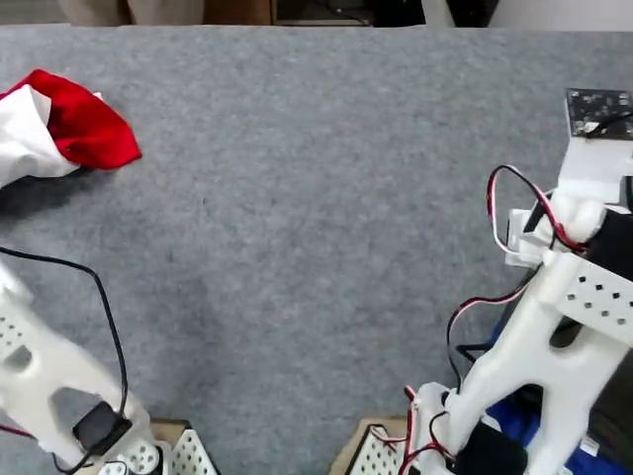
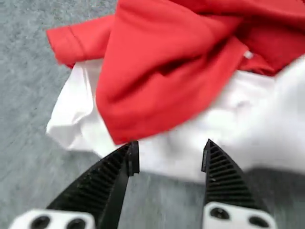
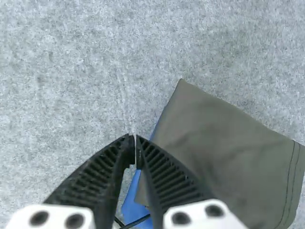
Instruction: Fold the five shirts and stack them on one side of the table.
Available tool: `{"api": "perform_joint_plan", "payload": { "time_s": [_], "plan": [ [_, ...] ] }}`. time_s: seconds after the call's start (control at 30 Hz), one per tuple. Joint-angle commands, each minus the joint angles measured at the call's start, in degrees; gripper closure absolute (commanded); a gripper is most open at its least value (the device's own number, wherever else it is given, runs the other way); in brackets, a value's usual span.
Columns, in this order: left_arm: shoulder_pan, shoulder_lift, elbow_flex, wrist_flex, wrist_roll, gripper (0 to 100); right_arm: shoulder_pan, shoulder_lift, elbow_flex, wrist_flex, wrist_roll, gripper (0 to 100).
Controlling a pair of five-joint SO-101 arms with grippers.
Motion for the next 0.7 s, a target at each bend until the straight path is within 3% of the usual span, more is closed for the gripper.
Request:
{"api": "perform_joint_plan", "payload": {
  "time_s": [0.0, 0.17, 0.3, 0.37, 0.47, 0.67],
  "plan": [
    [-0.4, 10.9, -17.2, -4.6, 4.4, 78, -0.5, -2.0, -1.5, 0.9, -0.9, 99.3],
    [-0.4, 25.0, -30.1, -12.8, 9.7, 79, -0.4, -2.1, -1.1, 1.0, -0.9, 99.3],
    [-0.6, 29.6, -39.9, -10.6, 9.5, 94, -0.4, -2.2, 2.2, 1.0, -0.9, 99.3],
    [-0.7, 29.4, -40.5, -9.9, 9.5, 99, -0.4, -2.2, 3.8, 1.0, -1.7, 99.3],
    [-0.7, 29.1, -40.5, -10.3, 9.9, 98, -0.4, -2.9, 4.4, 0.9, -5.4, 99.3],
    [0.1, 20.9, -40.5, -5.5, 13.7, 98, -0.7, -5.5, 7.9, 0.9, -5.4, 99.3]
  ]
}}
